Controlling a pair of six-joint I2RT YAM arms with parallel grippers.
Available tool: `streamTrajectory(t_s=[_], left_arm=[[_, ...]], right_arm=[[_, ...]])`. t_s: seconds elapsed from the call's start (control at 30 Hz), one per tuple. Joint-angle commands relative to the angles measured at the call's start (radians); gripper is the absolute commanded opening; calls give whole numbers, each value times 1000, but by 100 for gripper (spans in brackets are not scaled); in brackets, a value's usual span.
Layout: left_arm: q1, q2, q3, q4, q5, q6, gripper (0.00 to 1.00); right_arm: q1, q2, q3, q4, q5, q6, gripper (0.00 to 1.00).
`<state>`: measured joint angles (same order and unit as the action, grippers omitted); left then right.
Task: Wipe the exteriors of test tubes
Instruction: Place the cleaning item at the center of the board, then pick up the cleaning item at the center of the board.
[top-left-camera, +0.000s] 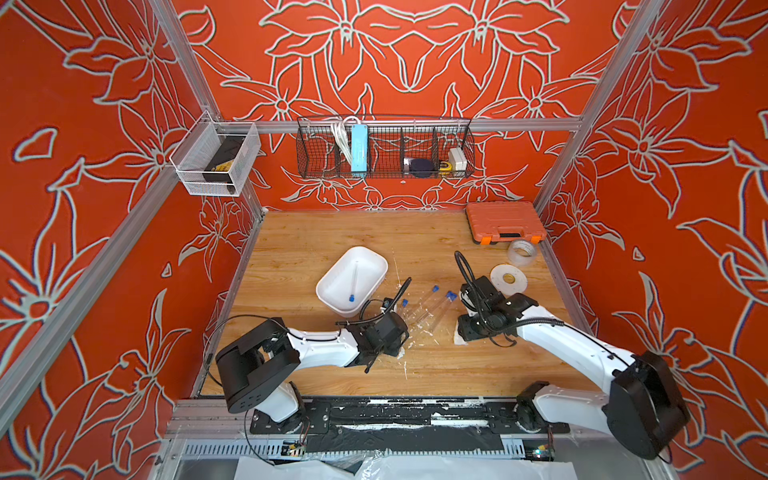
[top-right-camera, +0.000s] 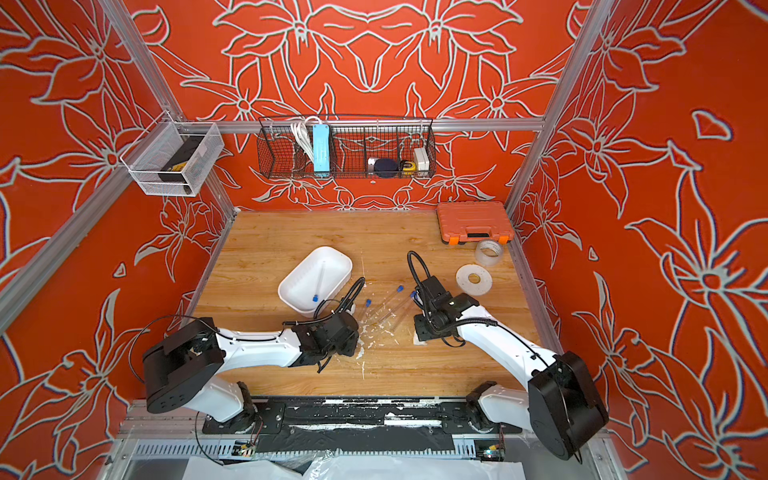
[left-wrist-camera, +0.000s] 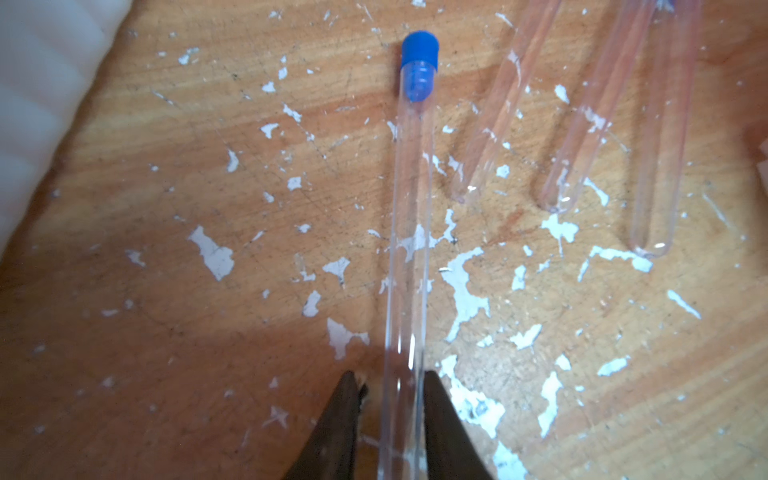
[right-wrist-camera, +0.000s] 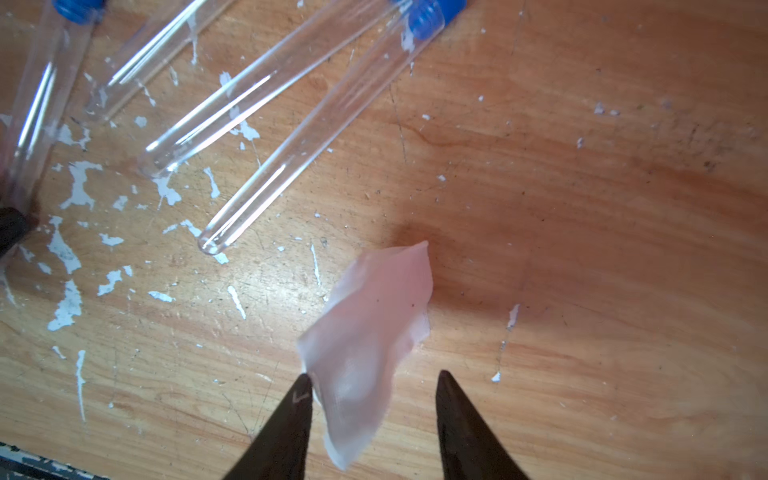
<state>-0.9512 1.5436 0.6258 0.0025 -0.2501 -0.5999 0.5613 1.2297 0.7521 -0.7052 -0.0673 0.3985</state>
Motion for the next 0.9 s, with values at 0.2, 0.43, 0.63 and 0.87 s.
streamTrajectory(t_s=[0.2,0.43,0.63,0.87], left_arm=[[-49,77,-54,-192,83,-22,17],[-52,-15,-42,-204,89,-9,15],[-51,-124,-40,-236,91,-3,14],[-52,-218,-62,-230,127,12,14]], right_arm=[[15,53,31,-58,34,-27,50],[54,108,53,-34,33,-26,46],[69,148,60,-24,38,-20,41],[81,192,42,16,20,-16,31]])
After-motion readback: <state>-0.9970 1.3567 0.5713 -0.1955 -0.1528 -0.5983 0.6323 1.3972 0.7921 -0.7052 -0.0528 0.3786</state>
